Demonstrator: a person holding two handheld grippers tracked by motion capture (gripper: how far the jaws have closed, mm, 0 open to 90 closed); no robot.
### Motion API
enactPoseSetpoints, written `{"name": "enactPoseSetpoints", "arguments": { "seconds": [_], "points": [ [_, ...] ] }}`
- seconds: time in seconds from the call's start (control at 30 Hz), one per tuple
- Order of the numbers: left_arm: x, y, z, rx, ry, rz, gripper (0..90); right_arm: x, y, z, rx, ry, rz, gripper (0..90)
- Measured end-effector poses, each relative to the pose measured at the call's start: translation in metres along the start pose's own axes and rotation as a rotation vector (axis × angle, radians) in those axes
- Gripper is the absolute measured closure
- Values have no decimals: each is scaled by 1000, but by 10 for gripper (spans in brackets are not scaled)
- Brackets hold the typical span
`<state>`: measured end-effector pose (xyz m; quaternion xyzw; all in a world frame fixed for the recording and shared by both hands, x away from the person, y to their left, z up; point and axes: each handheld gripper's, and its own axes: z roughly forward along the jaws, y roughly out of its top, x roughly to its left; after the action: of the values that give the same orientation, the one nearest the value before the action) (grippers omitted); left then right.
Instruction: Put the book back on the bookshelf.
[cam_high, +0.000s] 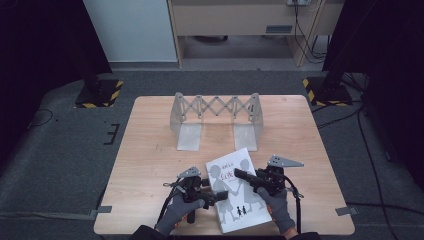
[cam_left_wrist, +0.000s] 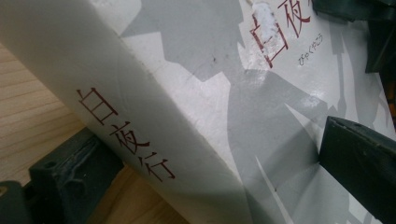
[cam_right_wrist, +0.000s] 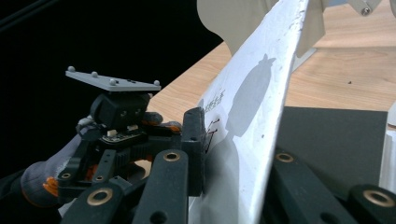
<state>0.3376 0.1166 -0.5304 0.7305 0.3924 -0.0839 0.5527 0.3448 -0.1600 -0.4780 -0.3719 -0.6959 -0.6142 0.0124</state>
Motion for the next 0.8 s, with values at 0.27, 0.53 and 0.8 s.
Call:
{"name": "enactPoseSetpoints", "arguments": {
  "seconds": [0.27,0.53,0.8],
  "points": [
    [2,0,2,28,52,-2,0,-9,-2,5,54,-62,13,690],
    [9,-1,6,64,70,-40,5,-14,-6,14,139,-164,-38,524],
    [10,-2,8,67,81,-41,12,-18,-11,17,187,-217,-35,396]
  ]
}}
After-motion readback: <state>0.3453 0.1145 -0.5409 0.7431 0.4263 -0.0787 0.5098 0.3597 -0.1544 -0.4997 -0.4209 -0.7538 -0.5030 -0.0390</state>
